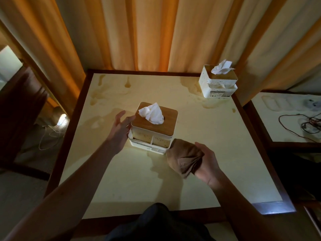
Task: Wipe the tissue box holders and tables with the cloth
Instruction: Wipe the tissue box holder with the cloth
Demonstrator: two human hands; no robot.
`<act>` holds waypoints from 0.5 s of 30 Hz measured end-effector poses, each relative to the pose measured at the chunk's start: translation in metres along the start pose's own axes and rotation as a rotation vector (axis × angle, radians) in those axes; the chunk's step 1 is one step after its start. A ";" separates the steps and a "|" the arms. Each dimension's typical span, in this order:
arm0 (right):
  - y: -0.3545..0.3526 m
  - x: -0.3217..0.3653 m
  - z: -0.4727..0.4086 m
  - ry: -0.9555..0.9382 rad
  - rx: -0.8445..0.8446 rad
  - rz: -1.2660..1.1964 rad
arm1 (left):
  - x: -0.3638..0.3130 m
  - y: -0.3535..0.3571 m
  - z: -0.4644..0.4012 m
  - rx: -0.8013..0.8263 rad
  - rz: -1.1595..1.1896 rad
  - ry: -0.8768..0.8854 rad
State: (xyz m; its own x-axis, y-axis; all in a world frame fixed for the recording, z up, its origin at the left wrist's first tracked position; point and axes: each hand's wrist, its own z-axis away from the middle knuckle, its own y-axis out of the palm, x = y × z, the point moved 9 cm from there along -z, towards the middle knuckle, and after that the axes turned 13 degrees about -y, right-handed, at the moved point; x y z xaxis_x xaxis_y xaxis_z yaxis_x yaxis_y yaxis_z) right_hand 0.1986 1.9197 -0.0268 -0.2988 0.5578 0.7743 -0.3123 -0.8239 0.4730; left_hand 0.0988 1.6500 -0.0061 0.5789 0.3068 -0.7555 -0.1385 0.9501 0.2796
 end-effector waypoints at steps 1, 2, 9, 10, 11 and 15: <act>-0.003 -0.002 0.005 -0.002 -0.005 -0.008 | 0.003 -0.002 0.004 -0.001 0.009 0.001; -0.006 -0.007 0.009 0.009 -0.002 -0.002 | 0.007 -0.004 0.008 0.000 0.012 -0.002; 0.006 -0.049 0.043 0.183 0.220 0.276 | 0.042 -0.036 0.075 -0.342 -0.245 0.195; 0.010 -0.054 0.047 0.193 0.257 0.310 | 0.053 -0.023 0.080 -0.238 -0.392 0.163; 0.012 -0.058 0.049 0.197 0.272 0.334 | 0.070 -0.006 0.082 -0.085 -0.566 0.084; 0.014 -0.073 0.049 0.150 0.312 0.509 | 0.129 0.028 0.086 0.316 -0.915 -0.206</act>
State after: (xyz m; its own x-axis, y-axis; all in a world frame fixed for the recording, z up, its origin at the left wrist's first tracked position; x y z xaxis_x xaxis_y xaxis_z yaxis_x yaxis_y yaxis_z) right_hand 0.2606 1.8624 -0.0564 -0.4718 0.0758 0.8785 0.1751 -0.9684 0.1776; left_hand 0.2392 1.7114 -0.0450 0.4884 -0.5823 -0.6499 0.6356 0.7477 -0.1922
